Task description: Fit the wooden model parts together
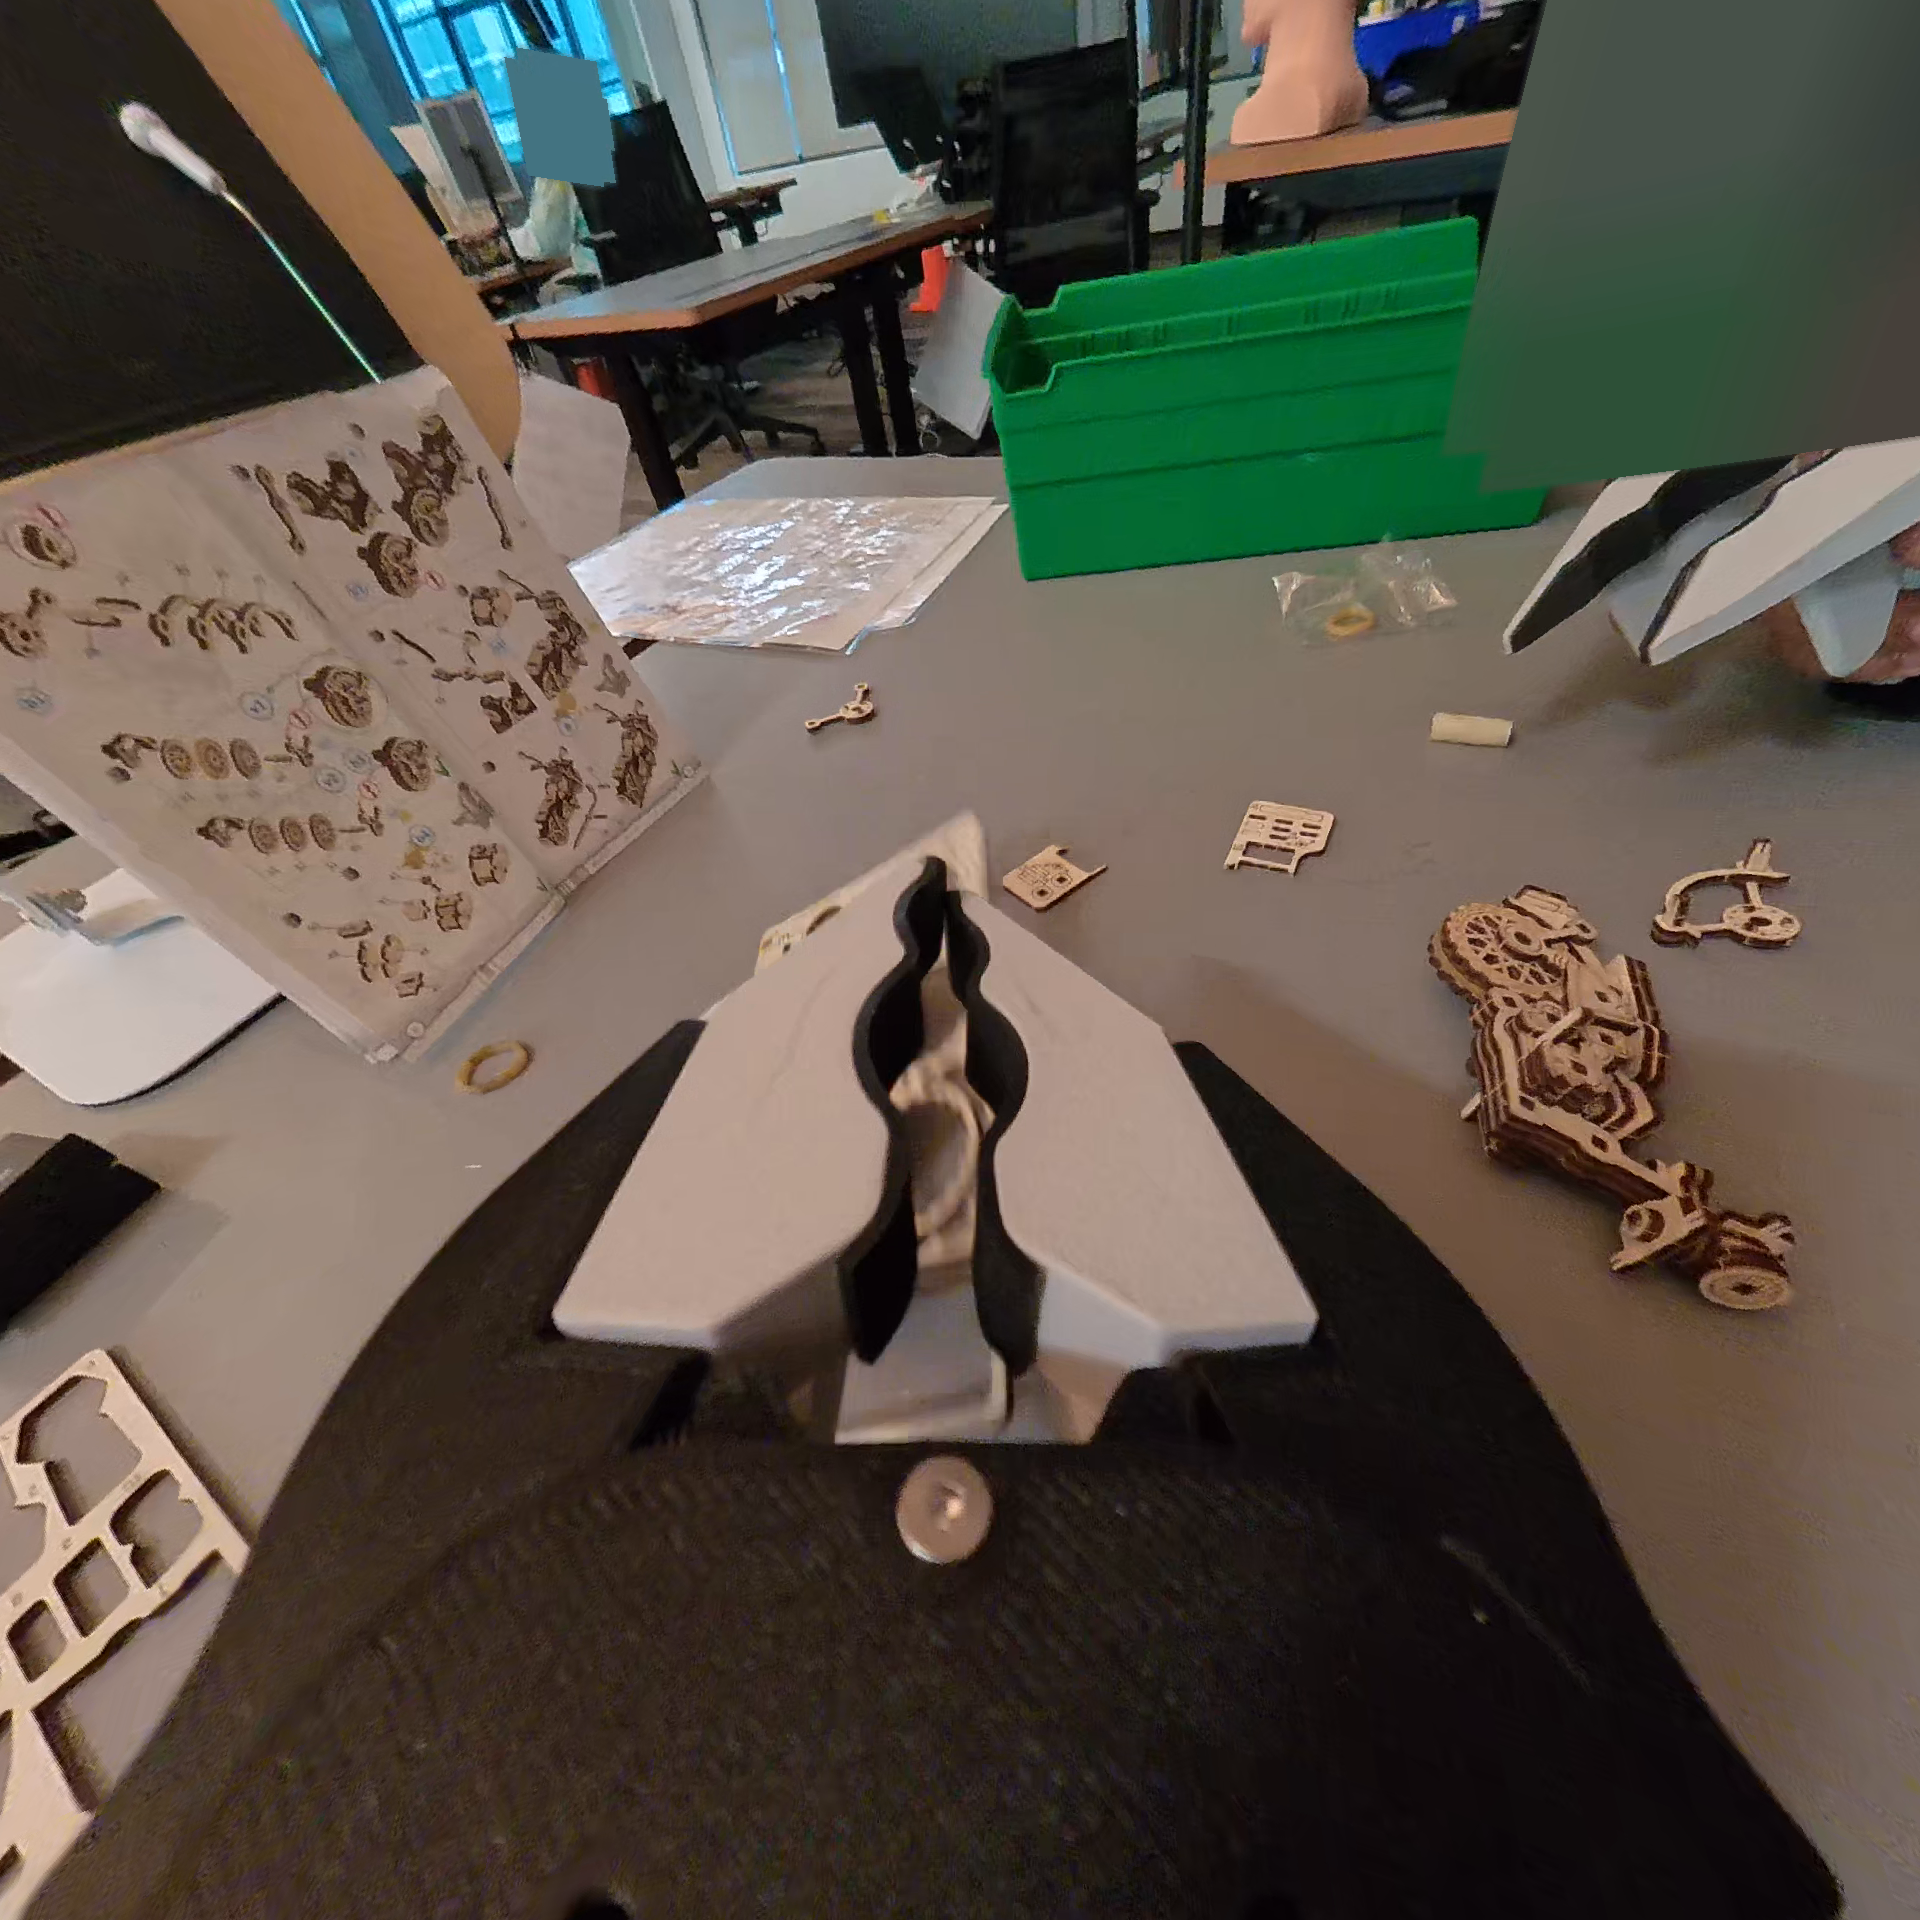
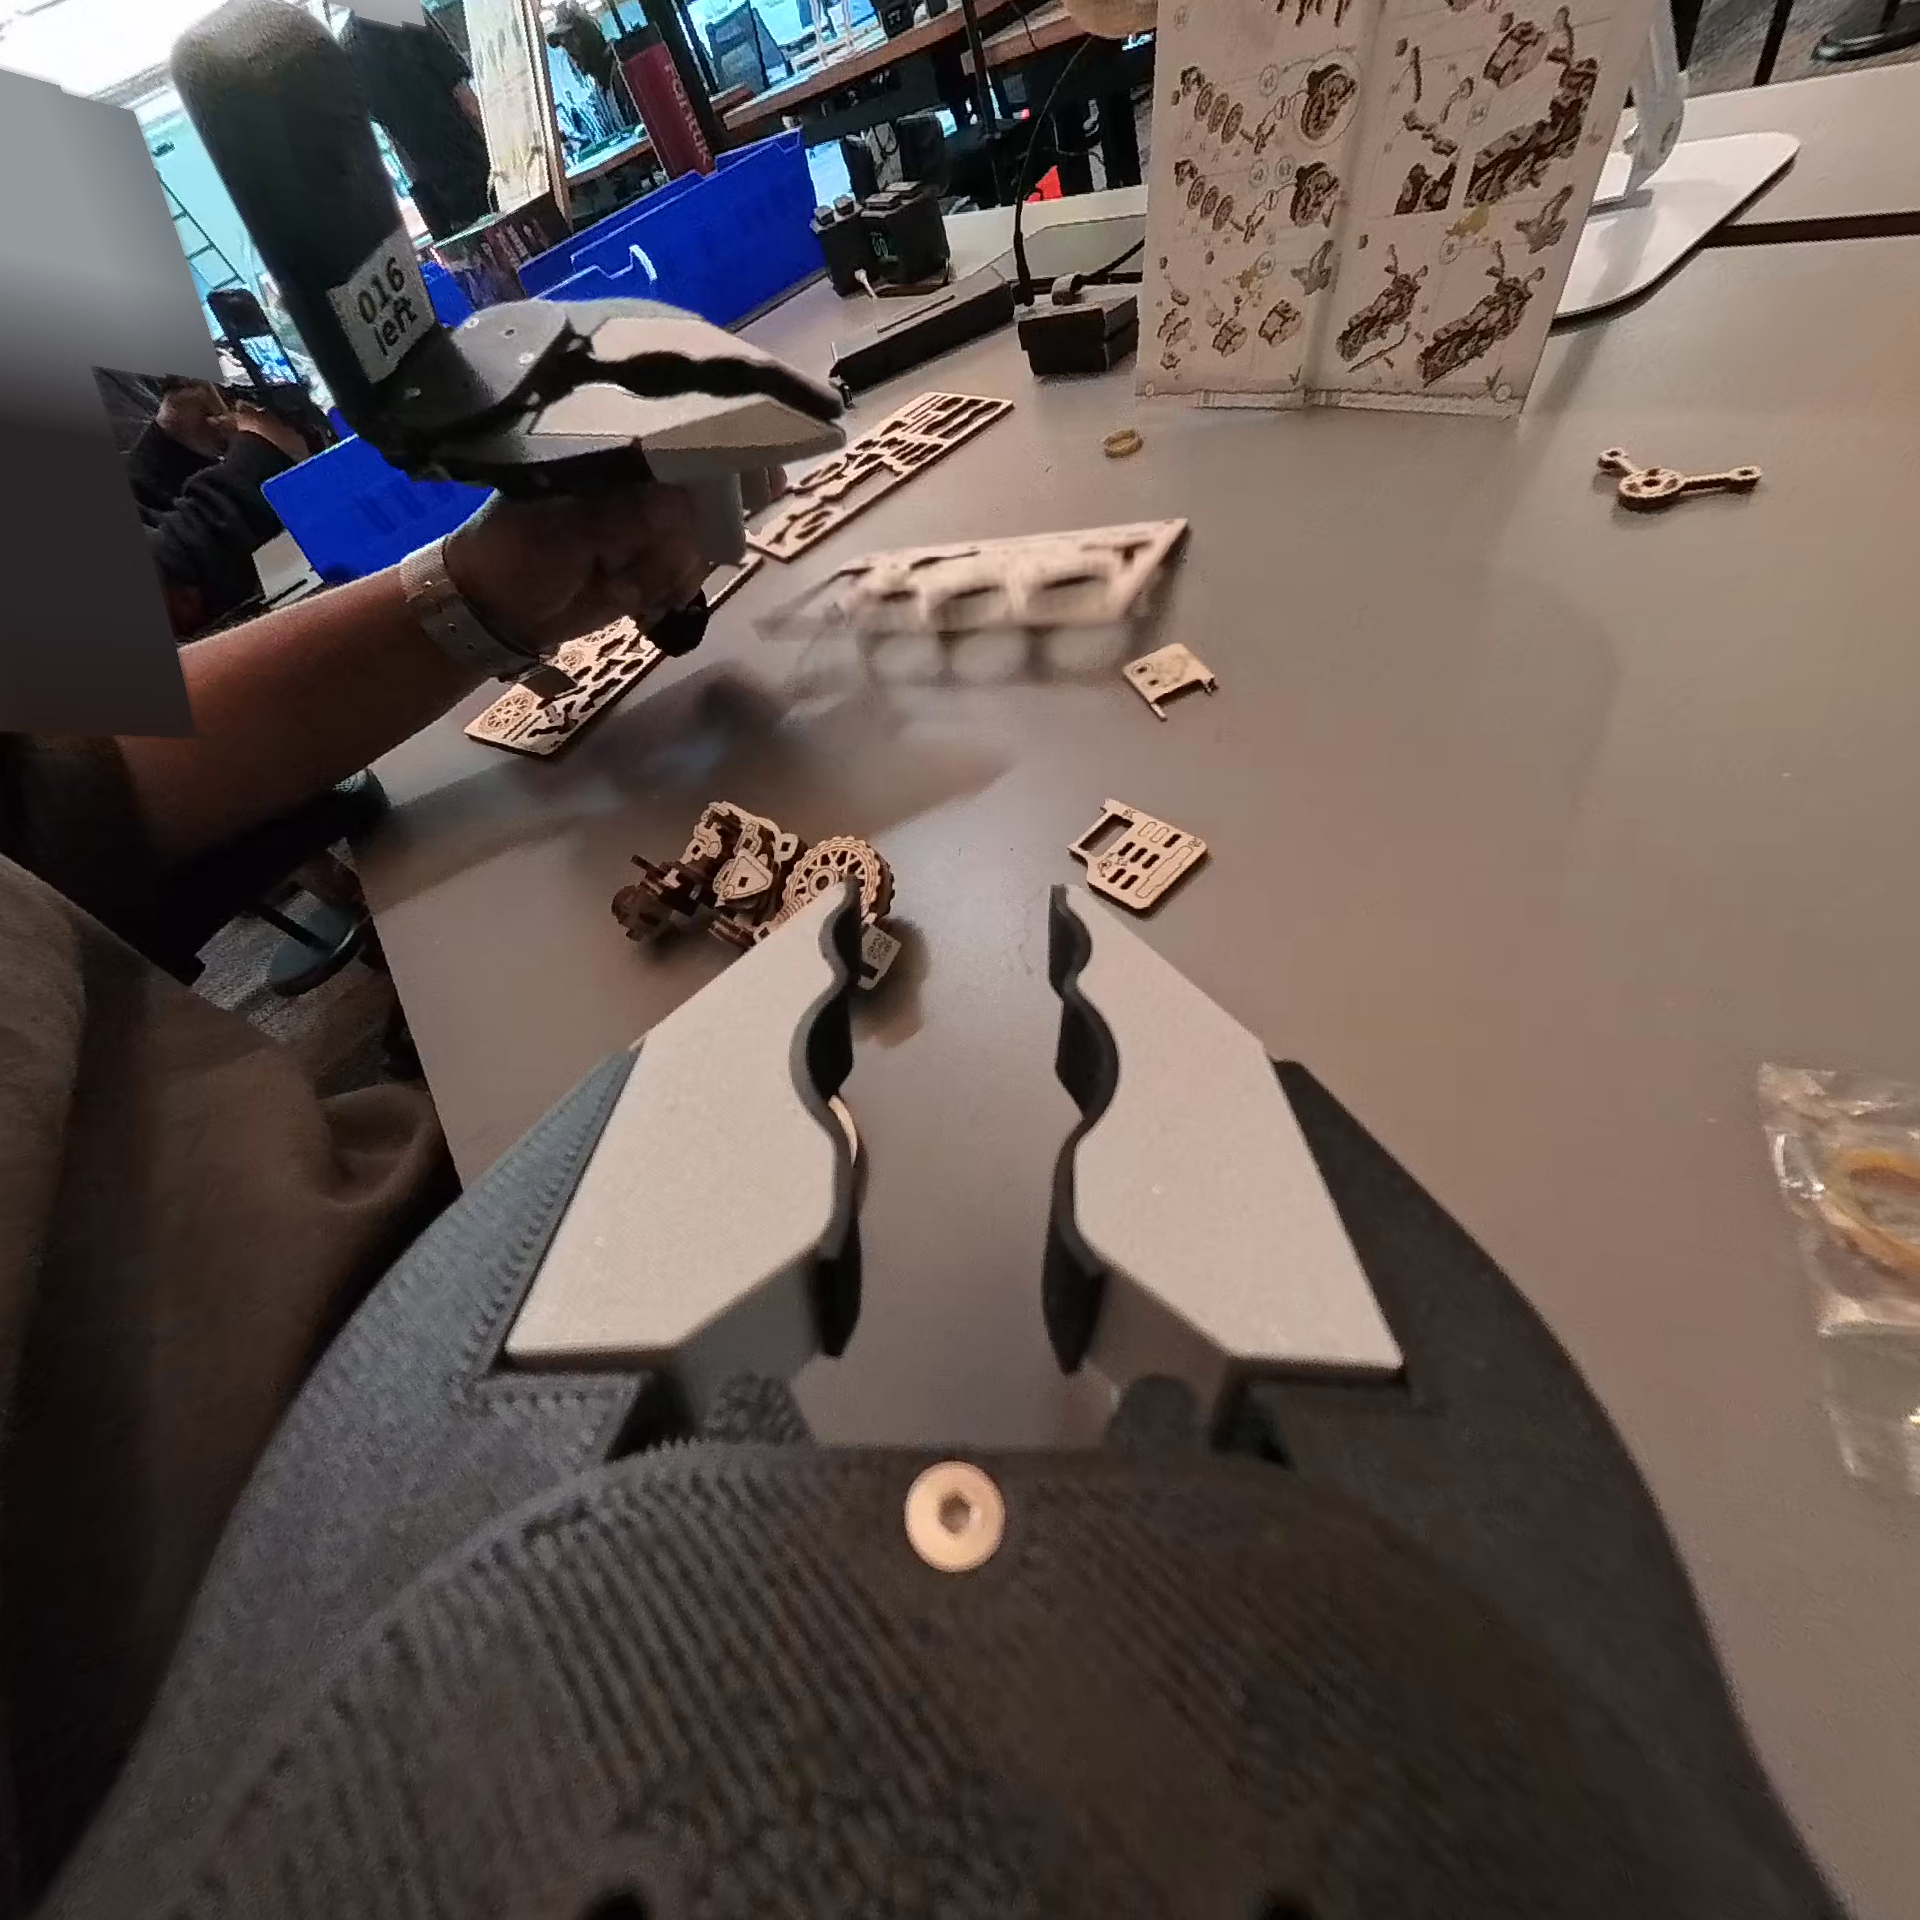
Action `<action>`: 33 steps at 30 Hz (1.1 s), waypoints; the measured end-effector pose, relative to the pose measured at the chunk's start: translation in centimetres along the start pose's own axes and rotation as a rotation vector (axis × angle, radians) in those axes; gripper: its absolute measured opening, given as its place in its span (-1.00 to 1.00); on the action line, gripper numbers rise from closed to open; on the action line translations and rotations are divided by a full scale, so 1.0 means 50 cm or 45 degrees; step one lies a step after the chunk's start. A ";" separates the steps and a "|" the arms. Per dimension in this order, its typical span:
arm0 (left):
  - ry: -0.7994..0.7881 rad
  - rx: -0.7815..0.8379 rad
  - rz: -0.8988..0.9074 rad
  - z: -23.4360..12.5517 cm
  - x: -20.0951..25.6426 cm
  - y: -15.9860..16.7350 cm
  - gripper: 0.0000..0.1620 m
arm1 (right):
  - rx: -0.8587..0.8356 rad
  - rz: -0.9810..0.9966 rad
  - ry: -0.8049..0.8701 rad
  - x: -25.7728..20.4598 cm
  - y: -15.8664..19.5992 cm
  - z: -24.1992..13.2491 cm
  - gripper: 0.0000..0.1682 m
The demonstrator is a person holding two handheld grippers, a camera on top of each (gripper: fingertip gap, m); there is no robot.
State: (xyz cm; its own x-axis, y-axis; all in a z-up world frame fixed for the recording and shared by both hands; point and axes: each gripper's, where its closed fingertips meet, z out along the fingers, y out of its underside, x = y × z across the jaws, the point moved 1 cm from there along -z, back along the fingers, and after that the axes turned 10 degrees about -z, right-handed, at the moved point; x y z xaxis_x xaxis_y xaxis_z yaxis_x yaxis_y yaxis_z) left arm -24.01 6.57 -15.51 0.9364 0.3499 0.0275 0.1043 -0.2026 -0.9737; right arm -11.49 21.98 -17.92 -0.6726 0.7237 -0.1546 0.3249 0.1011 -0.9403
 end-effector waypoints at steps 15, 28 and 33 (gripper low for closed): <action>0.016 -0.513 -0.223 -0.009 -0.016 0.116 -0.84 | -0.001 0.016 0.003 0.003 0.001 0.001 -0.58; -0.027 -0.762 -0.213 -0.011 -0.006 0.178 -0.67 | -0.007 0.042 0.004 0.009 0.005 0.003 -0.58; -0.013 -0.774 -0.180 -0.011 0.000 0.177 -0.95 | -0.003 0.049 0.002 0.010 0.004 0.002 -0.58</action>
State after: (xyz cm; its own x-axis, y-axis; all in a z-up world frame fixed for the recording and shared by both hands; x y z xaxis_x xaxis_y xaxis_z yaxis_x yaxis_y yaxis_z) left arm -22.92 4.25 -24.01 0.8965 0.4198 0.1415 0.4021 -0.6370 -0.6577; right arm -11.82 22.29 -18.23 -0.6583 0.7282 -0.1905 0.3525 0.0746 -0.9328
